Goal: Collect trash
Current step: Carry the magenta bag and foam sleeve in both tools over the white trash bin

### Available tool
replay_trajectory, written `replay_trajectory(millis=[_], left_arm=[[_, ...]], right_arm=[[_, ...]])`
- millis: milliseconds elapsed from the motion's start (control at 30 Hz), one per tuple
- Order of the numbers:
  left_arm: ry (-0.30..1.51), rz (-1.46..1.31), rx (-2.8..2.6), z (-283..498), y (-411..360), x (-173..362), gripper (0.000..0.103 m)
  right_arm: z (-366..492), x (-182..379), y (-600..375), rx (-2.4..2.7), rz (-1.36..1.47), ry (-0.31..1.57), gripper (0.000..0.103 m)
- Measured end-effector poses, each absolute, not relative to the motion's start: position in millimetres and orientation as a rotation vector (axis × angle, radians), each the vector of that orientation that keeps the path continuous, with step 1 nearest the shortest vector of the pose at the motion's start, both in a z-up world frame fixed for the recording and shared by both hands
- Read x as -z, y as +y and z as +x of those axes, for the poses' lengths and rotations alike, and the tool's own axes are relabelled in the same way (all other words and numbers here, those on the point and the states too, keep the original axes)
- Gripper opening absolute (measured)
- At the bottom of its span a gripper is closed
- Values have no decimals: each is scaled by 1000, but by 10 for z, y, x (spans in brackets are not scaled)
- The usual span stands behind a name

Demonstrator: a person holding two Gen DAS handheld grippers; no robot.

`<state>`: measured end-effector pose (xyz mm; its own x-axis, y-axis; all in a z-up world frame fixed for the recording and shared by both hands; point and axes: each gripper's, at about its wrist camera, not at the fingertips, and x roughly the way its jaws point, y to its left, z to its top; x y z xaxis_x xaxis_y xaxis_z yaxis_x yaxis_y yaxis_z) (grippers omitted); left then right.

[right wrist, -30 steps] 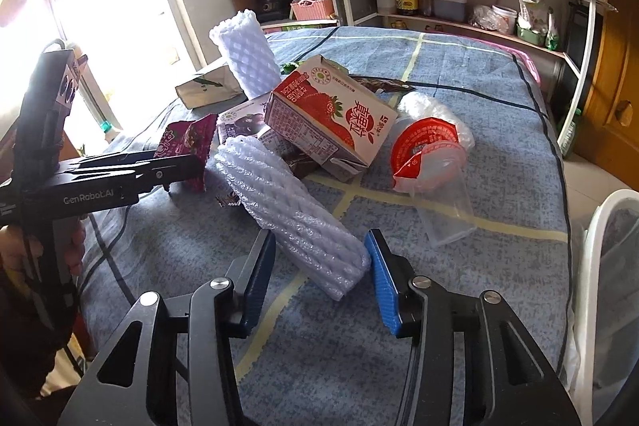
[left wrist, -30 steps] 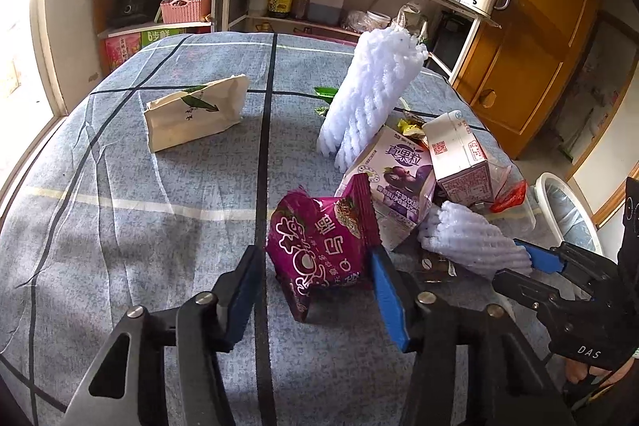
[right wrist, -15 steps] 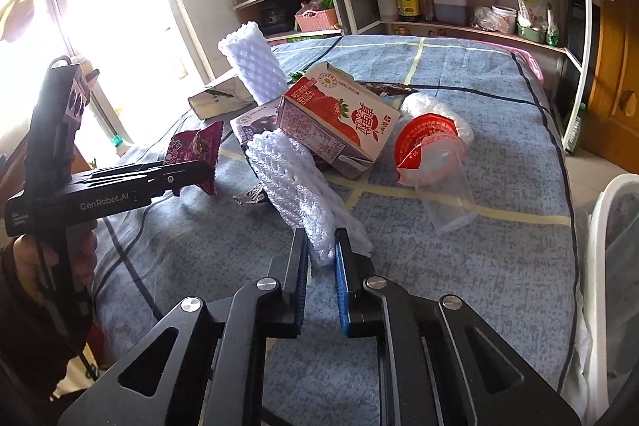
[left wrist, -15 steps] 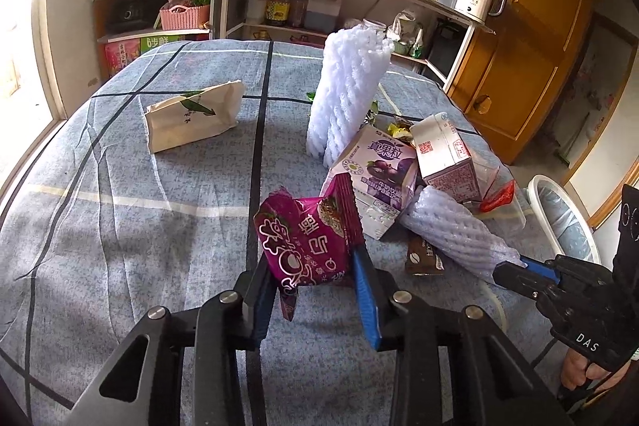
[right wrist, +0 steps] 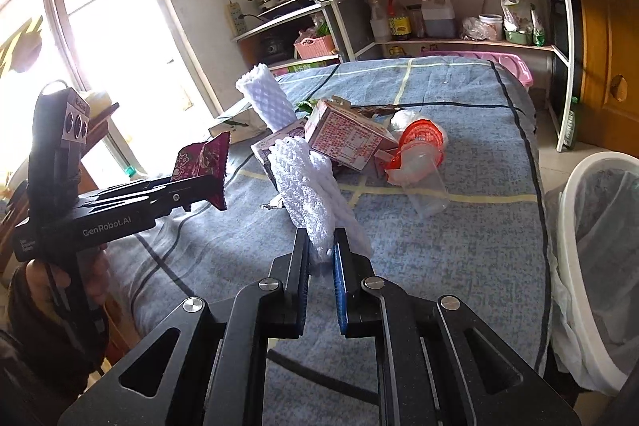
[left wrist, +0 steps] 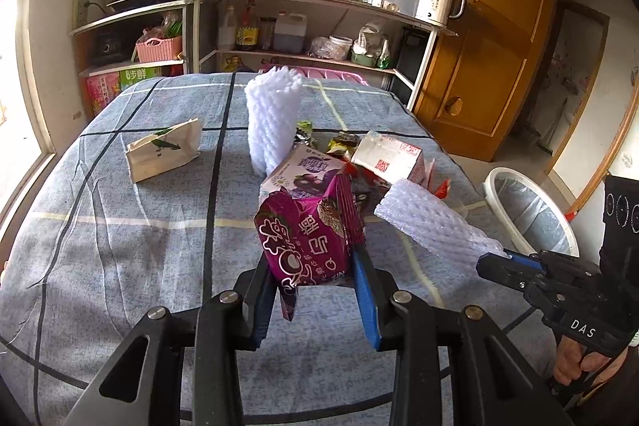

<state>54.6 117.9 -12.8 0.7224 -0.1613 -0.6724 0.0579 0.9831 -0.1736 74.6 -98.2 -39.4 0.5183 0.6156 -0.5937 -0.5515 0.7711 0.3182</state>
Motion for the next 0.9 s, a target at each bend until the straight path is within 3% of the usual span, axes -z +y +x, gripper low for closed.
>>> replay_trajectory(millis=[900], left_arm=[[720,-33,502,886,-517,-204,37]], right_arm=[[348,-53,-2574,-342,281,596,12]])
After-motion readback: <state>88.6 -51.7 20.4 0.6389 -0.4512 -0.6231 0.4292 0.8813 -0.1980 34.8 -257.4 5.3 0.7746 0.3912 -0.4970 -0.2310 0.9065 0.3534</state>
